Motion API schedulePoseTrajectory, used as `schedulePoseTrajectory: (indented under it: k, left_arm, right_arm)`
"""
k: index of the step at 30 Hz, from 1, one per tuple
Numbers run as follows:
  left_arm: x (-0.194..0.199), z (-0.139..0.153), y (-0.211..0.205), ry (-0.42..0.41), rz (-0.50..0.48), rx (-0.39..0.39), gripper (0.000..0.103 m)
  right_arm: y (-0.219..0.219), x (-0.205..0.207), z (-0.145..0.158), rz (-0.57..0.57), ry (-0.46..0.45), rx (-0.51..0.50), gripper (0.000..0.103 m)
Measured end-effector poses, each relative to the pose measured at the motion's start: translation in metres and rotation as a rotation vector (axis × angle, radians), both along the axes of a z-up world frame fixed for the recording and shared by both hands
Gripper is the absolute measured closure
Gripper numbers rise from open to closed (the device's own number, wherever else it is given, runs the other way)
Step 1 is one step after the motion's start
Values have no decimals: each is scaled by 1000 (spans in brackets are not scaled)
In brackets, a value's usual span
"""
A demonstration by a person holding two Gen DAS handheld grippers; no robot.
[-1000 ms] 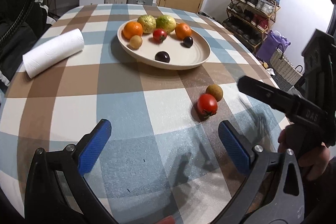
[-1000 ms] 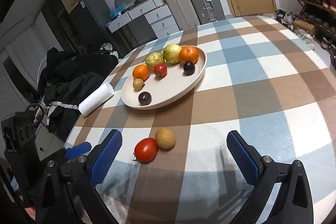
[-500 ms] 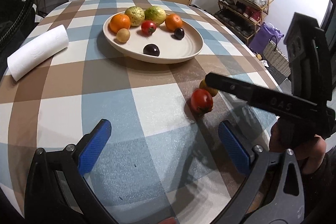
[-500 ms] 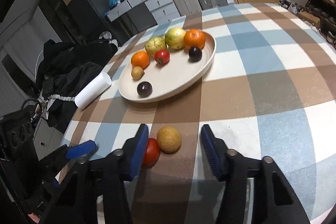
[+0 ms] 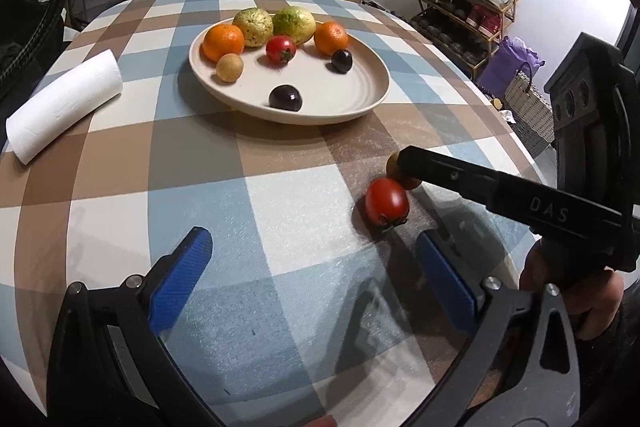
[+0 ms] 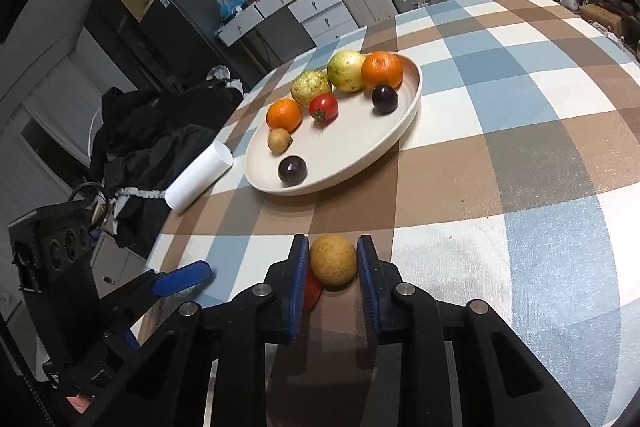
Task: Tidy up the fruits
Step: 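Grasp the last brown kiwi with the right tool while the left tool grasps the last red tomato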
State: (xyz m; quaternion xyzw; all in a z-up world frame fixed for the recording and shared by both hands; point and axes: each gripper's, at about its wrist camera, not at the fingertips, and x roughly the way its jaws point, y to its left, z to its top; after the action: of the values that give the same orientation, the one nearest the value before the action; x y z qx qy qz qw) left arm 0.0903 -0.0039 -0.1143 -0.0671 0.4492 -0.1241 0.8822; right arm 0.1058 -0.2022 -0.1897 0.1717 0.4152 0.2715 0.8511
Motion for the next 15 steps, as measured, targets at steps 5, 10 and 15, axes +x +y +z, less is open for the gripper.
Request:
schedulePoseTrajectory:
  k: [5, 10, 15]
  left_arm:
    - [4, 2, -8, 0, -7, 13, 1]
    - [9, 4, -17, -15, -26, 38, 1]
    - [18, 4, -25, -16, -35, 39, 2]
  right_arm:
    - [-8, -3, 4, -16, -19, 14, 78]
    - [-22, -10, 10, -24, -60, 41, 78]
    - [-35, -16, 17, -47, -101, 19, 78]
